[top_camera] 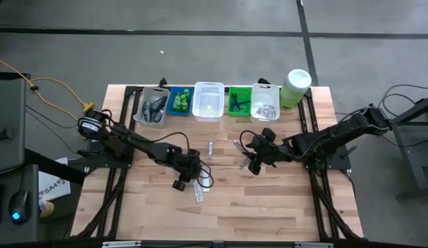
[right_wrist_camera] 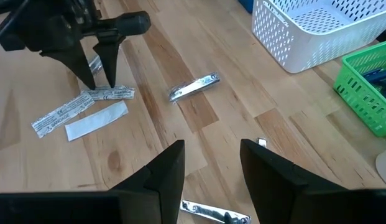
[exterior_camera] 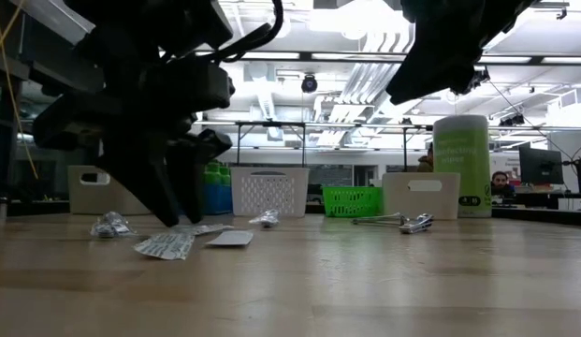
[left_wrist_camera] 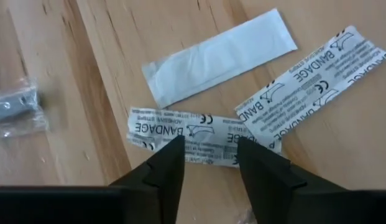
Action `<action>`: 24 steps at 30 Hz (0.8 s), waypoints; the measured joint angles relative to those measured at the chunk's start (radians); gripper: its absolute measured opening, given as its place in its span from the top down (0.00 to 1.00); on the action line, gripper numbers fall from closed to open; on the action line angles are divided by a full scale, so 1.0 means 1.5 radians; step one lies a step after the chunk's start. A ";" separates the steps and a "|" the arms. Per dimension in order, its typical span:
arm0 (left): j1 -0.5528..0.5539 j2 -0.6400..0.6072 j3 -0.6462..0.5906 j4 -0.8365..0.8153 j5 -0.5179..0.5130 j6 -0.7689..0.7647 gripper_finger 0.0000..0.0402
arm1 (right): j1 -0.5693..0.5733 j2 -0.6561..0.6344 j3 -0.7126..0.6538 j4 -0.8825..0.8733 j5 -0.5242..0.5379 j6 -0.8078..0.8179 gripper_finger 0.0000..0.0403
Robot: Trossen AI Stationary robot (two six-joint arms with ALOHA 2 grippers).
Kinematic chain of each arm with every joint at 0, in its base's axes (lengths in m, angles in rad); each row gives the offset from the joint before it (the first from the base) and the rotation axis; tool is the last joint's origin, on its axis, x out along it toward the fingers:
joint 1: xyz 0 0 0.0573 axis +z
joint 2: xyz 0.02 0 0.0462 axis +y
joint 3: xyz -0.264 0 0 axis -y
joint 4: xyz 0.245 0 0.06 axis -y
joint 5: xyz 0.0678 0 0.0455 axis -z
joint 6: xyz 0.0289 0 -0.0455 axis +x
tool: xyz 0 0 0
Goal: Pick & Place Travel size toiletries
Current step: Put the bandage into the right white bin
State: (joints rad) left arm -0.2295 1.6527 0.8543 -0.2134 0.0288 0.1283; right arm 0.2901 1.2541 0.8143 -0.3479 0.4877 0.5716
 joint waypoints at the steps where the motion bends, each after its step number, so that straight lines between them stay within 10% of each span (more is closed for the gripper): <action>1: 0.000 0.000 0.000 0.000 -0.007 0.004 0.62 | 0.000 0.000 0.000 0.000 0.000 0.000 0.63; 24: 0.005 0.077 0.004 0.035 -0.003 0.065 0.59 | 0.000 0.000 0.000 -0.001 0.002 -0.011 0.63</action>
State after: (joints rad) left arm -0.2218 1.7678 0.8609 -0.1603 0.0240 0.2258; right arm 0.2901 1.2541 0.8143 -0.3488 0.4904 0.5558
